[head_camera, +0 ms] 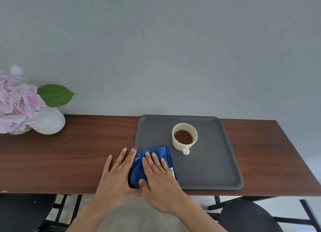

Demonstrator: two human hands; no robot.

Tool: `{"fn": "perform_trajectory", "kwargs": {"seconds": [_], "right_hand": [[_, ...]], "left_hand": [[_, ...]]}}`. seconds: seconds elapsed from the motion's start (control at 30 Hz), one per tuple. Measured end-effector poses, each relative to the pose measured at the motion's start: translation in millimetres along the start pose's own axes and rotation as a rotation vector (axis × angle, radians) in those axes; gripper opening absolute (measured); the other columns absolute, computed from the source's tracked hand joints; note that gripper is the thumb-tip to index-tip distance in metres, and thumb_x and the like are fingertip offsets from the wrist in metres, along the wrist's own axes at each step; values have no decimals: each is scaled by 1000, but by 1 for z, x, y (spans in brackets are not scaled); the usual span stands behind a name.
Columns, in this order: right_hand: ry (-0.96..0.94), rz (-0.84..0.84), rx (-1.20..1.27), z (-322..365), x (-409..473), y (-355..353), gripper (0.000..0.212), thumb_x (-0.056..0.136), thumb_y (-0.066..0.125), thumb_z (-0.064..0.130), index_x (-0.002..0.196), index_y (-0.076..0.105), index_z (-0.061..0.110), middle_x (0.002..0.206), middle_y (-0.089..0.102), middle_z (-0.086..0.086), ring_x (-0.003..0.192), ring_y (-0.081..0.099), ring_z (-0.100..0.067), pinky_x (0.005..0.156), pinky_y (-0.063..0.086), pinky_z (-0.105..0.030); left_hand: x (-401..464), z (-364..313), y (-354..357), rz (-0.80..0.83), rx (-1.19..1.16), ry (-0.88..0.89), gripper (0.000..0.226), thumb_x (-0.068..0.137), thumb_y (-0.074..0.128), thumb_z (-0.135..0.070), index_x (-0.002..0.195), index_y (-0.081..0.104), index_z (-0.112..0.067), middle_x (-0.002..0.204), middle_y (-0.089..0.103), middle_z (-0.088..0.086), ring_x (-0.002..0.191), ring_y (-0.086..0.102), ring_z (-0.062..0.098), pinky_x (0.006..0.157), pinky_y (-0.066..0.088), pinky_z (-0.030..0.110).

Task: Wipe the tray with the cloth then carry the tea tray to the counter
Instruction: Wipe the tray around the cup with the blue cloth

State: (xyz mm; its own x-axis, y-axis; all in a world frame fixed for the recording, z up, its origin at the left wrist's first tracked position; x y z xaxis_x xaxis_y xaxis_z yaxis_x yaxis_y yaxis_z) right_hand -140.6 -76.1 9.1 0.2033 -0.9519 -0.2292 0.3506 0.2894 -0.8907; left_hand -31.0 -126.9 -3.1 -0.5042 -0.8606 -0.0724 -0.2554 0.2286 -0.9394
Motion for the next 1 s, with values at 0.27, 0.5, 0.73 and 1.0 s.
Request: {"fn": "perform_trajectory", "kwargs": {"seconds": [0.27, 0.5, 0.73, 1.0], "right_hand": [[-2, -86, -74, -8, -6, 2, 63, 107, 18, 40, 162, 6, 14, 171, -4, -1, 156, -12, -17, 125, -9, -41], [56, -197, -111, -55, -43, -9, 57, 107, 21, 42, 158, 30, 18, 167, 17, 6, 154, 7, -12, 125, 14, -46], [150, -150, -89, -111, -87, -27, 59, 106, 11, 49, 161, 17, 28, 167, 2, 17, 152, -9, 2, 122, -6, -28], [219, -79, -81, -150, -123, -44, 53, 108, 14, 50, 159, 4, 40, 164, -9, 25, 144, -22, 14, 122, -12, -22]], "left_hand": [[0, 0, -3, 9, 25, -18, 134, 58, 39, -107, 163, 9, -29, 167, 9, -22, 154, -8, -1, 129, 3, 47], [-1, -6, -9, 40, 22, -34, 146, 49, 43, -111, 163, 2, -29, 167, 3, -20, 154, -11, 1, 129, -1, 45], [-2, -9, -12, 60, 6, -34, 146, 50, 42, -111, 162, -7, -30, 167, -5, -20, 152, -17, -1, 129, -4, 45], [-2, -8, -12, 52, 10, -32, 145, 51, 42, -111, 161, -8, -32, 167, -4, -21, 152, -18, -2, 129, -4, 43]]}}
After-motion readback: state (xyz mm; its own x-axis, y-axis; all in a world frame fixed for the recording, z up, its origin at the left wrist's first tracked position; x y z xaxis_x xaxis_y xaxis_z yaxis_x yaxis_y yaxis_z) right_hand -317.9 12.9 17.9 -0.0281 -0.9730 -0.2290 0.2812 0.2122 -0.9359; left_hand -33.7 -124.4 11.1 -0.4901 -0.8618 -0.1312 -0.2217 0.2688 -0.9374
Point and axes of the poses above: each hand's wrist, its own x-axis towards the middle knuckle, its own y-axis out of the palm, z = x × y, the point moved 10 cm from there along x, towards the middle knuckle
